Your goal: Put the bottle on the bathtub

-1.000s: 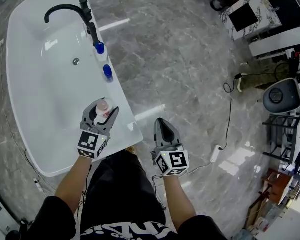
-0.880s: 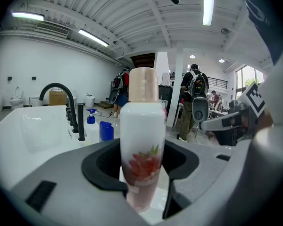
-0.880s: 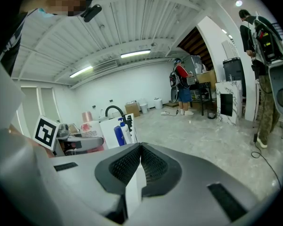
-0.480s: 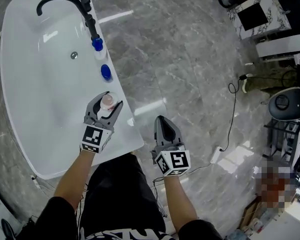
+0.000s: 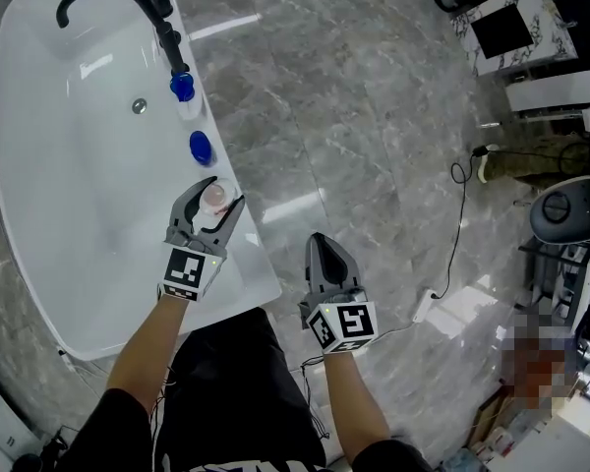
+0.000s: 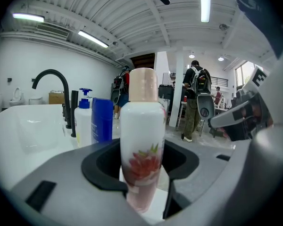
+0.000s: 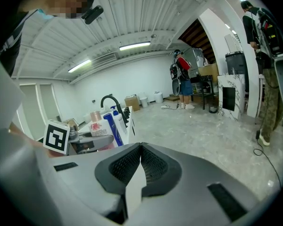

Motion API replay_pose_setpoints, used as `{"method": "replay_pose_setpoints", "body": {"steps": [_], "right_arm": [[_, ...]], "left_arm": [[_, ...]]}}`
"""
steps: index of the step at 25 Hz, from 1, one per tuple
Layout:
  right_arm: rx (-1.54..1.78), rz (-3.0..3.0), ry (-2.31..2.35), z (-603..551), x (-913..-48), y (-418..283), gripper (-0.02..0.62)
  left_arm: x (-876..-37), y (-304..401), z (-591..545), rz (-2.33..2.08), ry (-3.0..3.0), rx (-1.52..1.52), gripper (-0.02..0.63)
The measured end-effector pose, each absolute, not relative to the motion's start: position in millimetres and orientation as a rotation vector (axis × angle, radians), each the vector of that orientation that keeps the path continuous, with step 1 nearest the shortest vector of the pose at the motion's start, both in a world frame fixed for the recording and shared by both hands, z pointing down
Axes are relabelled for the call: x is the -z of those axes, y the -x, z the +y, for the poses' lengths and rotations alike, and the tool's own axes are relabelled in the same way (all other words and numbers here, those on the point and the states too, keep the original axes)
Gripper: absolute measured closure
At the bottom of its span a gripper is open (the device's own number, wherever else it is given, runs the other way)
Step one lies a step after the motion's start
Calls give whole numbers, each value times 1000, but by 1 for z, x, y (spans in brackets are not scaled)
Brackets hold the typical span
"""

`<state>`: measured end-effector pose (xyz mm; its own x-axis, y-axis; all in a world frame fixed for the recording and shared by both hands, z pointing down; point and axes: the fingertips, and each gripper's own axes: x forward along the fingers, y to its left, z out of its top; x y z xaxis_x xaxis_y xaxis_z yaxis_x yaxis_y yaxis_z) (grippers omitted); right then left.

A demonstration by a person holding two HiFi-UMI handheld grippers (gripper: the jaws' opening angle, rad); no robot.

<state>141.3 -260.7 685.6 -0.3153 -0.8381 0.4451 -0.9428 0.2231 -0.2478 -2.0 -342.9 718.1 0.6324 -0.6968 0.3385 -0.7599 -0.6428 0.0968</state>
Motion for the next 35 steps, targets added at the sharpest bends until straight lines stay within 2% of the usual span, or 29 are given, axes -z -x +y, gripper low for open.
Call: {"method": "replay_pose_setpoints", "body": {"steps": [19, 35], "right_arm": [[-750, -2266, -1684, -257, -696, -137, 572], [-739, -2256, -1716, -239, -664, -145, 572]], "left_arm": [[-723, -5, -340, -1185, -2695, -436, 376], [-724, 7, -333, -1197, -2529, -481, 370]]}}
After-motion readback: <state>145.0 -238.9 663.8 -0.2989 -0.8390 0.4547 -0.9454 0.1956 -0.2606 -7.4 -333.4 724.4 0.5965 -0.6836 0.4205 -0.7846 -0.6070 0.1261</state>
